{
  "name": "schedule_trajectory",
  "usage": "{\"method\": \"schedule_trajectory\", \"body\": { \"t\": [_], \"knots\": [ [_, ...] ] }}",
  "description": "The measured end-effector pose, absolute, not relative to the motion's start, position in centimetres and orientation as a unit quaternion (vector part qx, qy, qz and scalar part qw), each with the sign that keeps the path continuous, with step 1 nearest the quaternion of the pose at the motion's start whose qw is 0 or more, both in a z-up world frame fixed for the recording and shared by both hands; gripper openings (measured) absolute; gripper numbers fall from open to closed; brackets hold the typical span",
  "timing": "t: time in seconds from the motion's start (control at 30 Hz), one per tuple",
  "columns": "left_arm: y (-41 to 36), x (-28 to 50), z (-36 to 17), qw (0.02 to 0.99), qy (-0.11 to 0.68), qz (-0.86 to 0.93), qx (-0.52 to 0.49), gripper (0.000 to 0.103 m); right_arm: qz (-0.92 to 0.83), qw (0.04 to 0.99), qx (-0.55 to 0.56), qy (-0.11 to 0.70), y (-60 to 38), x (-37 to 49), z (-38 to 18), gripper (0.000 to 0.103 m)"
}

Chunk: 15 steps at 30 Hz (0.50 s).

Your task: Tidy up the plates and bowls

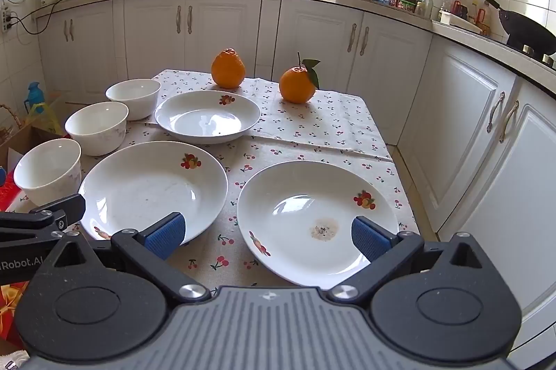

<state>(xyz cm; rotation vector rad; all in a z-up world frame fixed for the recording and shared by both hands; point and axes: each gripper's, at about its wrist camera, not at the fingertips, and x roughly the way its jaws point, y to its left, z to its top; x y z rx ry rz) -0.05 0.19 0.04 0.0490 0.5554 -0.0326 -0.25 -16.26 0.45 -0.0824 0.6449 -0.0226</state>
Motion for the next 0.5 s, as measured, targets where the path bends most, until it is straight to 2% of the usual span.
{"method": "schedule_trajectory", "body": {
  "t": [0.5],
  "knots": [
    [0.05,0.06,-0.1,0.961,0.273,-0.011,0.036,0.103,-0.015,0.948,-0.051,0.315,-15.9,-0.24,0.49,0.103]
  ]
}}
